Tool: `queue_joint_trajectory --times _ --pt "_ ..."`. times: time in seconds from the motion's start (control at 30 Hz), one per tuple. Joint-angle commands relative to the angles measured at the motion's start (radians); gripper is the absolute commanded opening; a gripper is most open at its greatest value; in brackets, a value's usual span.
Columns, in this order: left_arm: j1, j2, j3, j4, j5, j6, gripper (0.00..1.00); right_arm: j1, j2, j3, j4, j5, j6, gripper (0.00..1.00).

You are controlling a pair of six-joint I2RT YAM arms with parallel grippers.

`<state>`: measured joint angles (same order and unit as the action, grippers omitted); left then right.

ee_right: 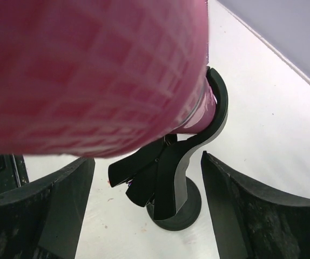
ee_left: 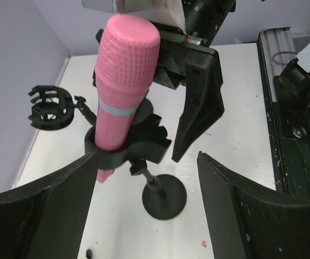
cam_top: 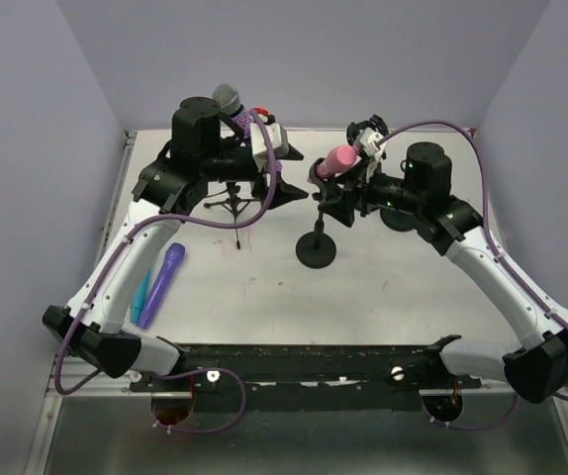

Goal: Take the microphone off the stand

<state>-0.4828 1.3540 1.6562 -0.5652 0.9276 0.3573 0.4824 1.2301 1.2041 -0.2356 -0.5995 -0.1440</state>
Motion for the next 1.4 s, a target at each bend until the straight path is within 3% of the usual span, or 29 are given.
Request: queue_joint_trajectory --times 0.0,0.13,0.33,0.57,0.7,0.87,0.9,1.07,1.3,1.37 --pt "-0.042 0.083 0.051 0.134 -0.007 0.051 0.82 0.002 -0.027 -0.011 0.013 0.037 0.055 0.87" --pt "-0.074 0.158 0.1 0.172 0.043 0.074 0.82 0.002 -0.049 -0.02 0.004 0.061 0.057 0.87" --pt "-0.12 0.214 0.1 0.192 -0.019 0.152 0.79 0.002 -0.08 -0.037 -0.025 0.037 0.018 0.88" --pt "-0.122 0.214 0.099 0.208 -0.032 0.137 0.44 0.002 -0.107 -0.023 -0.097 0.041 -0.002 0.95" --pt "-0.126 0.171 0.074 0.257 -0.076 -0.045 0.32 0.002 -0.09 0.024 -0.177 0.059 -0.017 1.0" --pt "-0.177 0.064 -0.05 0.286 -0.333 -0.15 0.02 -0.001 -0.093 0.023 -0.167 0.066 -0.014 1.0" --pt "-0.187 0.041 -0.076 0.294 -0.372 -0.159 0.01 0.002 -0.095 0.009 -0.148 0.073 -0.003 1.0" --pt "-0.247 -0.019 -0.157 0.272 -0.574 -0.196 0.01 0.004 -0.092 -0.021 -0.108 0.035 0.012 1.0" --pt "-0.254 -0.015 -0.107 0.235 -0.65 -0.313 0.03 0.002 -0.075 0.008 -0.131 0.026 0.0 1.0" --pt "-0.254 -0.013 -0.105 0.232 -0.641 -0.307 0.38 0.002 -0.075 0.012 -0.136 0.024 -0.003 1.0"
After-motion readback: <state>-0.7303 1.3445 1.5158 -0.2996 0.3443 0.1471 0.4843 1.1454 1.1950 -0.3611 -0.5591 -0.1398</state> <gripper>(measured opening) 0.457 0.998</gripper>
